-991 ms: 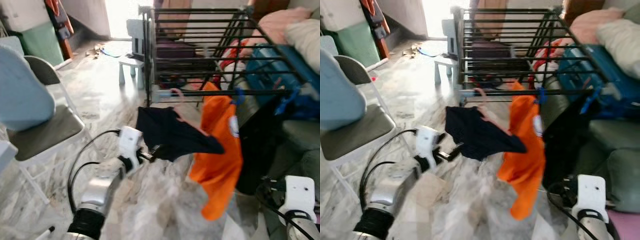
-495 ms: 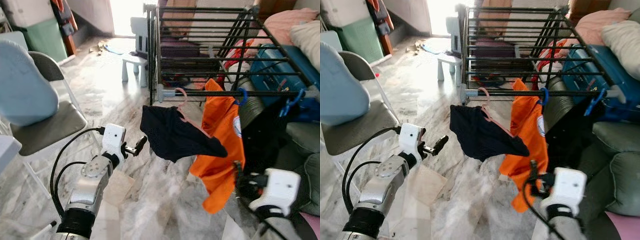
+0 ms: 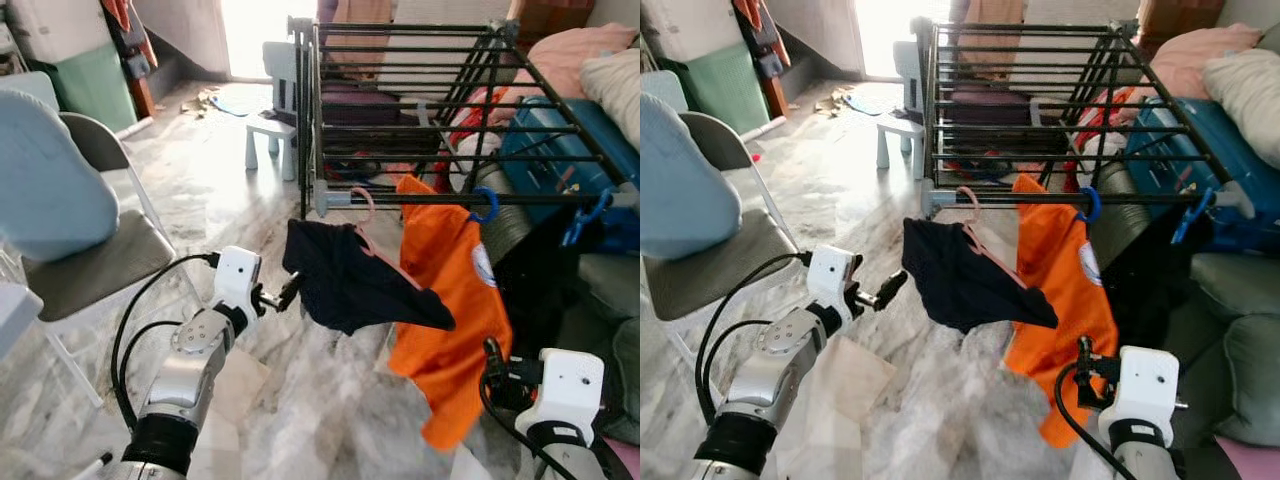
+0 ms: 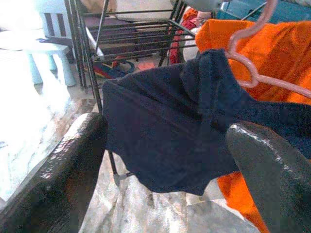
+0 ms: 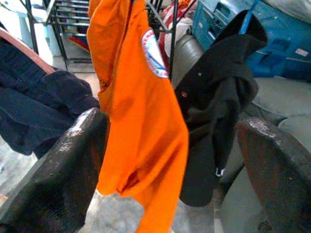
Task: Hang hanger
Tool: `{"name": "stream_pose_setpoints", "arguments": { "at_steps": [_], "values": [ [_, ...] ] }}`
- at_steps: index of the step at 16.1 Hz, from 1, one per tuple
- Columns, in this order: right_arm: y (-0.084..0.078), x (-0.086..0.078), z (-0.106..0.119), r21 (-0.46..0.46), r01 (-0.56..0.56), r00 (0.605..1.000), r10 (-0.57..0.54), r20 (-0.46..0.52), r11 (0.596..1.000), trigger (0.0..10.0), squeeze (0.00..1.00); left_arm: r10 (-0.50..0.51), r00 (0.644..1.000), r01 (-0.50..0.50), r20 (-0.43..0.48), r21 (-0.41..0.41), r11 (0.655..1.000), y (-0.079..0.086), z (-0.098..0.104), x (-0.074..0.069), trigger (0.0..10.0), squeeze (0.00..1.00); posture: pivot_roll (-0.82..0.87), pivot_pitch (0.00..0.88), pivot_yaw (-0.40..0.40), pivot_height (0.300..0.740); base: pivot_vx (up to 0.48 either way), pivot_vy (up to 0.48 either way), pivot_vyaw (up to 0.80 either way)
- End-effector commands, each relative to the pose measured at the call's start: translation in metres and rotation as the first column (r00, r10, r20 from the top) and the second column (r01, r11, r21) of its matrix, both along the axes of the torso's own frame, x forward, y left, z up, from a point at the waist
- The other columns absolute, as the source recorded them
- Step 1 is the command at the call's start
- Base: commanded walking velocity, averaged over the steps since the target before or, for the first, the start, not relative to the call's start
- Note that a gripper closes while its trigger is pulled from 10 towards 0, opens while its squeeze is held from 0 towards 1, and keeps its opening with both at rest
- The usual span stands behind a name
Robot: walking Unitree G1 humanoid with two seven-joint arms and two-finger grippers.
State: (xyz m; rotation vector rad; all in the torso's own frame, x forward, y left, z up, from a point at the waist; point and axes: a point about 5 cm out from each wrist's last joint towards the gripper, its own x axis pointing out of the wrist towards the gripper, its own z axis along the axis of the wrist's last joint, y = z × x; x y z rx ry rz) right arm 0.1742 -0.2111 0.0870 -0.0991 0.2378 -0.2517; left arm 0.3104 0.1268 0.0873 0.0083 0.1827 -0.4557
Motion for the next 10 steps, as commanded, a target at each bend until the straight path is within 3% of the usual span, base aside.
{"name": "stream_pose_setpoints", "arguments": {
  "at_steps": [1,10],
  "values": [
    [0.0008,0.001,-0.0015,-0.002,-0.008,1.0,0.008,-0.013,1.0,10.0,0.0,-0.017,1.0,0.017,0.007,0.0,1.0,-0.0027,0.0017,0.0008,10.0,0.0,-0.03,0.0,-0.018,0.74,0.48,0.0,0.0],
    [0.0027,0.0032,-0.0047,-0.01,-0.023,0.999,0.022,-0.033,1.0,10.0,0.0,-0.031,1.0,0.031,0.001,-0.002,1.0,-0.0048,0.0007,-0.0002,10.0,0.0,-0.02,0.0,-0.021,0.74,0.48,0.0,0.0]
  ]
}}
